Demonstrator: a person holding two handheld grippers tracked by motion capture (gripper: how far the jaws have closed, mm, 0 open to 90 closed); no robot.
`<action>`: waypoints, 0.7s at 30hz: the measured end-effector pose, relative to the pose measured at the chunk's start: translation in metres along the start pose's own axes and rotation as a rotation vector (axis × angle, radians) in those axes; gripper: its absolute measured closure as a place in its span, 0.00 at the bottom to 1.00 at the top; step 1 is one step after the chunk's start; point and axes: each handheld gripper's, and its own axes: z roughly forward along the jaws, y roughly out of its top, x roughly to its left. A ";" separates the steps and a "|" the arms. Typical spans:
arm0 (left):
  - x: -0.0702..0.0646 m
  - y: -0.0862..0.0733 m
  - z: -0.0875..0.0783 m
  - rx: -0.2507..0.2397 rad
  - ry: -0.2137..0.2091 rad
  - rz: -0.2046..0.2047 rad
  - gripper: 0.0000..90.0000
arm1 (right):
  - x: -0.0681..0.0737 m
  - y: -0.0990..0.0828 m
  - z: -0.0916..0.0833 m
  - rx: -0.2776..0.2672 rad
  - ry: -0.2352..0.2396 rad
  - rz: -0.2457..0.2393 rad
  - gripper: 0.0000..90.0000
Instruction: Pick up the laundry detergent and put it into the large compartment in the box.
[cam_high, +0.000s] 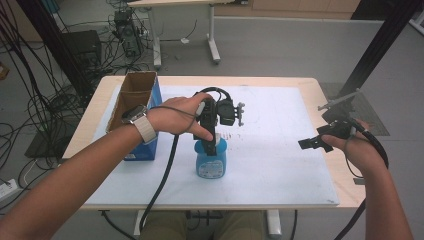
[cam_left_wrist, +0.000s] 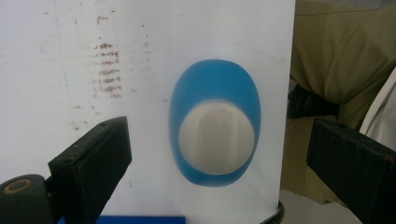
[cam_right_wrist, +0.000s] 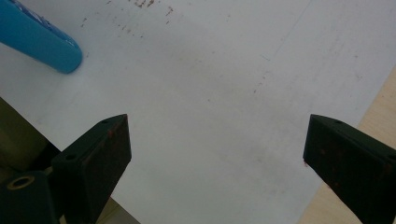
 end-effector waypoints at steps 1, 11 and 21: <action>0.000 0.000 0.001 0.001 0.000 0.001 0.08 | 0.000 0.000 0.000 0.001 0.001 0.001 0.08; -0.002 0.003 0.006 0.012 0.011 0.003 0.08 | -0.001 -0.001 0.002 0.004 0.002 0.003 0.08; -0.002 0.004 0.014 0.015 0.011 0.005 0.08 | 0.000 0.001 0.004 0.004 0.004 0.001 0.08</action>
